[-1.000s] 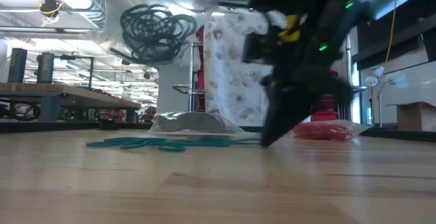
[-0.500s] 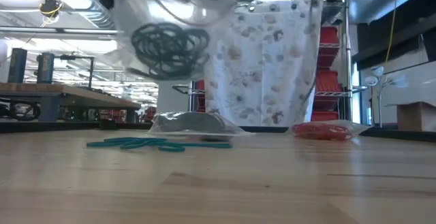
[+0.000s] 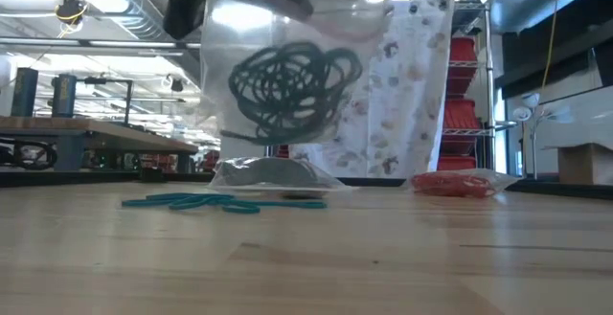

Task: Sort rubber bands
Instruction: Put the blue rubber band into the transparent zip lock bag

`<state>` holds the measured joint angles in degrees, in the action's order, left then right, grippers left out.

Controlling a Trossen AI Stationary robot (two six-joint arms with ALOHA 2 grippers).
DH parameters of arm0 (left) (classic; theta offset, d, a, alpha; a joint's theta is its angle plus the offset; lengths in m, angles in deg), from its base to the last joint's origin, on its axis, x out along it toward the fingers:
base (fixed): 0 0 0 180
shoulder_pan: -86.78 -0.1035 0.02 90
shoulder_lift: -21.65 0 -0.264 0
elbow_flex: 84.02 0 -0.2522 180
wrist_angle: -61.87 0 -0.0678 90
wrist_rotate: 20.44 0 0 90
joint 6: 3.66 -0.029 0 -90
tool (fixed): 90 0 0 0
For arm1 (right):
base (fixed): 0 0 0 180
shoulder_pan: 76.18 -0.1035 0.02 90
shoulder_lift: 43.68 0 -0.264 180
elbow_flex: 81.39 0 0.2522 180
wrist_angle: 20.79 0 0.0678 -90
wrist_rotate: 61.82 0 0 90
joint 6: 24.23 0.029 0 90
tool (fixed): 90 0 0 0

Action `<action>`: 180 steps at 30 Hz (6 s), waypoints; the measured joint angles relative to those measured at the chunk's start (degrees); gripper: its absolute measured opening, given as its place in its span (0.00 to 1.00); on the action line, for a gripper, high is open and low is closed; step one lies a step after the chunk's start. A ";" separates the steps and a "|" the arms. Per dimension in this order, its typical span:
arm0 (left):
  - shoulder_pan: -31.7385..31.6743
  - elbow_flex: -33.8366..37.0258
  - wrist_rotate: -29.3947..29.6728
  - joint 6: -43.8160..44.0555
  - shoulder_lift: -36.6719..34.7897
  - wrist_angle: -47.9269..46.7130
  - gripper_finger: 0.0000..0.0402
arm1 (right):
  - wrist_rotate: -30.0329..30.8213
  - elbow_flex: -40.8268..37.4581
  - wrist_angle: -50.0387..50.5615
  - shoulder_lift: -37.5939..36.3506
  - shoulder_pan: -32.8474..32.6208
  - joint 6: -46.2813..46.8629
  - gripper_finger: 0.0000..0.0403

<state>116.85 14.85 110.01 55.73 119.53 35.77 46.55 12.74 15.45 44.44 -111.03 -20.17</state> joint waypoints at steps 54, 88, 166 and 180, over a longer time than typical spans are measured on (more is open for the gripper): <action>0.37 0.02 -5.60 -7.84 -14.75 -7.52 0.00 | 8.92 1.34 17.10 7.93 -0.48 7.31 0.41; 0.27 0.02 -3.17 -7.62 -18.64 -17.21 0.00 | -7.74 -16.86 -30.40 30.74 22.08 10.93 0.38; -3.65 -0.02 -3.10 0.71 1.40 13.08 0.00 | 7.59 -17.01 -14.40 3.85 3.89 12.12 0.00; -3.93 -0.02 -2.78 -0.81 1.24 12.77 0.00 | 4.35 -12.31 -9.33 4.49 5.20 16.83 0.39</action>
<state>112.91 14.82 107.23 54.92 120.77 48.54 50.89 0.43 6.12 48.93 -105.83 -3.34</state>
